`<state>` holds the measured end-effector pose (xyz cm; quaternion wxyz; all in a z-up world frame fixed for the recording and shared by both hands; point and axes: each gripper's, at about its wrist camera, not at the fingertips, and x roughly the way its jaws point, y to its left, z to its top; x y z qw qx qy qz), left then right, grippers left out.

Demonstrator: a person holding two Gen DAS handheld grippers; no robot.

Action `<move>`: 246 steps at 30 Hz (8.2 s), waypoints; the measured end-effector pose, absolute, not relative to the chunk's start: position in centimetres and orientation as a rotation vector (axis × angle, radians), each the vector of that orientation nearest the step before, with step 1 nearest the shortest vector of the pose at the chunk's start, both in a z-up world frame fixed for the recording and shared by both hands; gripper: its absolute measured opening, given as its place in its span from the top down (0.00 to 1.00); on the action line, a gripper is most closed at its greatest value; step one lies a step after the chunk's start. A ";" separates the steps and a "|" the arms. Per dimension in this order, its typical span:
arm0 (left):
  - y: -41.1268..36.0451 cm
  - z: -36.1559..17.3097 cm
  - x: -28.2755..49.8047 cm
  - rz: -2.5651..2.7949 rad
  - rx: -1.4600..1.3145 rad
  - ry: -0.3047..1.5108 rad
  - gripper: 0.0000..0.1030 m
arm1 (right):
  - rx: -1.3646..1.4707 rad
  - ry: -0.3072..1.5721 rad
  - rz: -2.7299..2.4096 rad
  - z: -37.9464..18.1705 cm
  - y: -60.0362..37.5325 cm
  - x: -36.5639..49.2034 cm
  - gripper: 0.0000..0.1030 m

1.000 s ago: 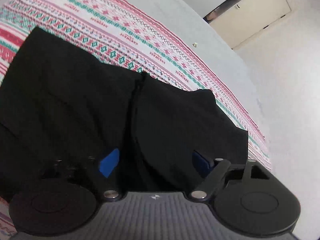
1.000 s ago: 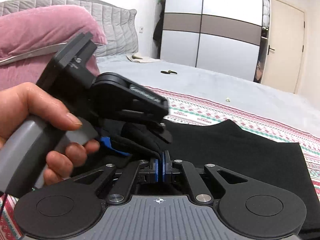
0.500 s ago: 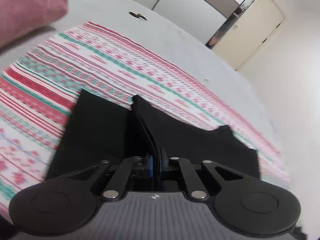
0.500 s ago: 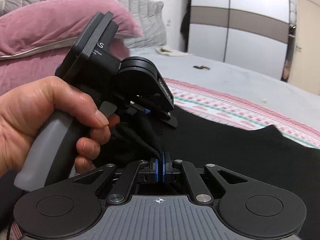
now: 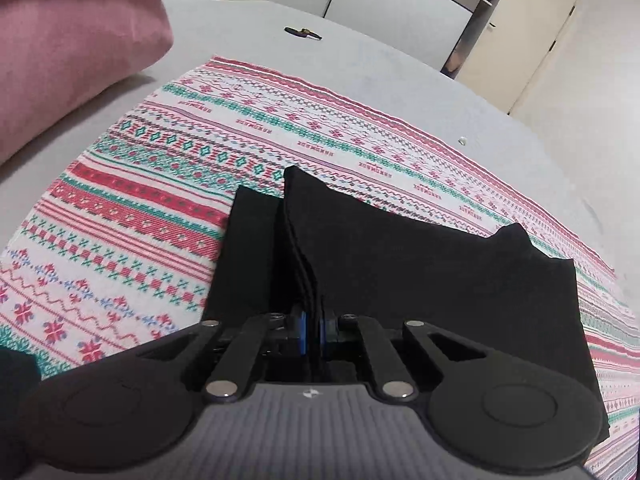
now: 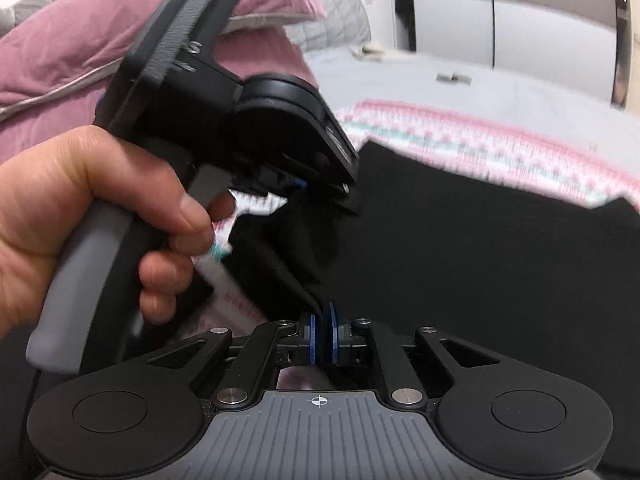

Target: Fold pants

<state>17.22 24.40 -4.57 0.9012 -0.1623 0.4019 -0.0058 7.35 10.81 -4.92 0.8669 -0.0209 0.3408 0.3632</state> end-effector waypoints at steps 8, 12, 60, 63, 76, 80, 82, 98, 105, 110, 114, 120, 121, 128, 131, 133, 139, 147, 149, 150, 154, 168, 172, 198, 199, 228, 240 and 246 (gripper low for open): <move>24.2 -3.9 16.4 0.021 -0.271 0.840 0.70 | 0.106 0.775 0.720 -2.5 -3.5 8.4 0.76; 23.5 -2.5 16.1 0.069 -0.232 0.817 0.67 | 0.126 0.830 0.497 -1.0 -13.3 10.4 0.74; 1.5 -5.8 13.6 0.115 0.093 0.851 0.49 | 0.001 0.966 0.381 -5.0 -19.1 10.3 0.93; 1.3 -6.3 13.8 0.128 0.094 0.857 0.49 | -0.022 0.963 0.376 -5.3 -18.7 10.3 0.93; 1.0 -3.9 14.2 0.092 0.069 0.838 0.39 | 0.310 0.948 0.325 -3.2 -25.0 10.7 0.75; -1.0 -2.7 15.2 0.033 0.064 0.803 0.27 | 0.501 0.992 0.312 -4.4 -28.2 11.2 0.73; -3.2 -2.4 16.3 -0.013 0.103 0.796 0.27 | 0.563 1.017 0.329 -5.1 -28.8 11.4 0.73; -22.5 -6.1 25.0 -0.117 0.407 0.833 0.14 | 0.612 1.052 0.387 -6.5 -28.6 11.1 0.55; -22.1 -7.9 26.2 -0.104 0.494 0.828 0.18 | 0.611 1.052 0.401 -7.7 -27.2 11.3 0.55; -20.7 -7.6 27.2 -0.151 0.419 0.872 0.45 | 0.664 1.021 0.393 -8.5 -26.8 12.0 0.55; -20.0 -7.5 27.4 -0.182 0.402 0.877 0.68 | 0.637 1.005 0.389 -8.5 -26.0 12.0 0.57; -17.5 -5.9 27.7 -0.216 0.279 0.869 0.73 | 0.631 0.976 0.396 -8.2 -26.4 12.4 0.65; -17.0 -5.6 27.7 -0.220 0.260 0.865 0.73 | 0.641 0.974 0.387 -8.3 -26.7 12.5 0.63; -14.2 -3.2 27.7 -0.214 0.144 0.844 0.73 | 0.557 0.925 0.441 -7.8 -24.8 12.3 0.67; -13.3 -2.3 27.8 -0.199 0.097 0.836 0.73 | 0.518 0.877 0.429 -6.4 -24.2 11.5 0.91; -13.2 -1.7 27.7 -0.194 0.066 0.827 0.74 | 0.504 0.857 0.407 -5.6 -23.9 11.1 0.93; -15.6 -0.4 26.9 -0.204 0.050 0.792 0.75 | 0.532 0.846 0.355 -4.4 -26.0 10.4 0.94; -20.3 1.1 25.6 -0.230 0.047 0.767 0.76 | 0.539 0.812 0.301 -2.9 -29.7 8.2 0.94; -21.9 1.2 25.2 -0.245 0.053 0.764 0.76 | 0.544 0.805 0.279 -2.7 -31.0 7.6 0.94; -22.8 1.2 25.0 -0.255 0.056 0.762 0.76 | 0.547 0.800 0.266 -2.6 -31.8 7.2 0.94; -26.2 1.1 24.2 -0.284 0.045 0.768 0.76 | 0.551 0.787 0.201 -2.7 -34.9 5.9 0.94; -30.1 -0.1 23.3 -0.381 0.093 0.800 0.76 | 0.517 0.804 0.112 -3.0 -37.8 3.7 0.94; -27.8 1.8 23.5 -0.395 0.055 0.793 0.76 | 0.474 0.731 0.123 -2.1 -37.2 4.1 0.94; 6.8 3.8 20.3 -0.333 -0.285 0.736 0.75 | 0.140 0.561 0.667 0.1 -10.0 4.9 0.93; 7.6 3.4 20.2 -0.336 -0.298 0.725 0.75 | 0.142 0.573 0.674 0.0 -9.1 5.2 0.93; 14.9 0.2 14.4 -0.179 -0.463 0.796 0.43 | 0.198 0.763 0.715 0.2 -9.4 7.4 0.46; 11.0 -4.8 13.2 -0.055 -0.325 0.903 0.40 | 0.154 0.893 0.511 -7.1 -16.6 14.6 0.51; 10.9 -4.5 13.4 -0.040 -0.295 0.904 0.35 | 0.055 0.894 0.514 -7.2 -15.3 14.4 0.51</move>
